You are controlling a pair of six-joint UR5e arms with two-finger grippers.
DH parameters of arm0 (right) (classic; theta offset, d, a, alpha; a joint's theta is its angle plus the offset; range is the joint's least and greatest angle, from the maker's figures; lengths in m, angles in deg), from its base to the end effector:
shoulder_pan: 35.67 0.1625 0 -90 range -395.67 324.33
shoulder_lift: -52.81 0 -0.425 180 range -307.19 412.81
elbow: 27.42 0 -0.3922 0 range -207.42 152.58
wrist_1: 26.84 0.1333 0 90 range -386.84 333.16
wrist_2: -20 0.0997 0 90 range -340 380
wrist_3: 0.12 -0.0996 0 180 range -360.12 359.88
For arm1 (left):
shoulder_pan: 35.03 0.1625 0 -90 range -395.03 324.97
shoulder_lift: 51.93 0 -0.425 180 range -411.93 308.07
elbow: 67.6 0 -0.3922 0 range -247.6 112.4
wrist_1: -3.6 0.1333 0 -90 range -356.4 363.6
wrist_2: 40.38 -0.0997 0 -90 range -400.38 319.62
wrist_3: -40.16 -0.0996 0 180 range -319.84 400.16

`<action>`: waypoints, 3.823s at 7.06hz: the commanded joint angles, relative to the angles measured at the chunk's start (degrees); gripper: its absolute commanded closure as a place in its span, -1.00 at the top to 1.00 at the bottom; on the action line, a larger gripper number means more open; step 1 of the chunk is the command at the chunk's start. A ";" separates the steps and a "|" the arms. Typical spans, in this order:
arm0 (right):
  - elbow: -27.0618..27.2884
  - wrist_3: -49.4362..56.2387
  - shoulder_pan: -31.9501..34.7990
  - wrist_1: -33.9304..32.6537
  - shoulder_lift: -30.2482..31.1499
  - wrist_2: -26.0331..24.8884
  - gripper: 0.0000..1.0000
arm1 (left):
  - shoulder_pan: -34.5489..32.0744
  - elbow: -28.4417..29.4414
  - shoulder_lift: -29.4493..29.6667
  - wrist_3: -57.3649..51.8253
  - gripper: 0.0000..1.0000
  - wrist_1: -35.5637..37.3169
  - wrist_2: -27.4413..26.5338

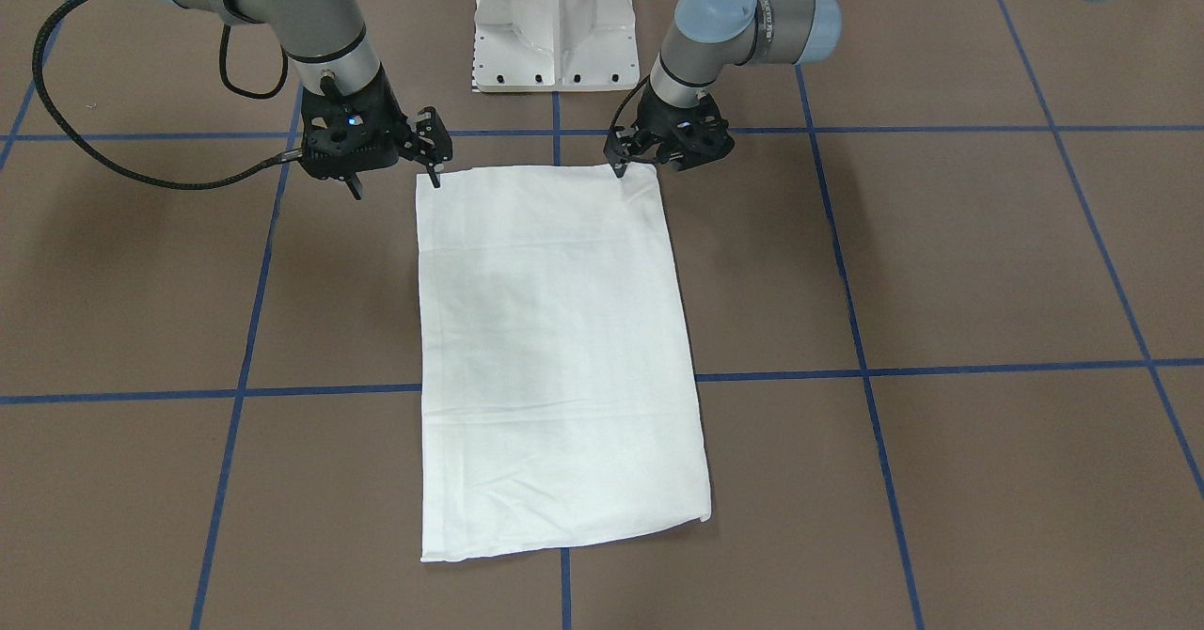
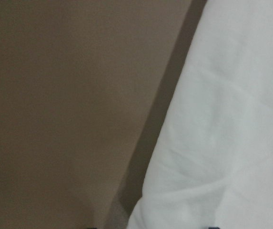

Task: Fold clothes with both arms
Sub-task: 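Move both grippers to the shirt's long side edges nearest each gripper, then lower both grippers to the shirt's near corners and pinch the fabric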

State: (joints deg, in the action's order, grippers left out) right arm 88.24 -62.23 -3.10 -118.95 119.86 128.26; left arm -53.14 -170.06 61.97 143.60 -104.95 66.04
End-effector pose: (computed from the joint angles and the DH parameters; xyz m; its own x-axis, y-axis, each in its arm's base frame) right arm -0.4189 -0.3887 0.2524 0.6623 -0.1041 0.7420 -0.0112 0.9888 0.1487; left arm 0.5599 -0.2938 0.2919 0.5132 -0.4024 -0.7581 0.2032 0.9151 -0.3482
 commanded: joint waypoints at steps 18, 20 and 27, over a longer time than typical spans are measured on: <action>-0.52 -21.85 -6.35 -0.09 -1.13 -1.99 1.00 | -2.19 -0.81 1.76 -0.70 -1.00 -0.18 -0.33; -2.54 -40.38 -12.07 -0.09 -2.79 -10.40 1.00 | -2.19 -0.72 1.76 -0.97 -1.00 -0.18 -0.42; -14.22 -52.47 -14.91 -0.18 -7.37 -11.67 1.00 | -2.71 -0.81 1.76 -0.88 -1.00 -0.09 -0.42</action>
State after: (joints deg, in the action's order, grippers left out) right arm 76.08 -111.84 -17.92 -119.43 112.61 116.40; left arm -55.86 -170.86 63.69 142.72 -105.00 65.61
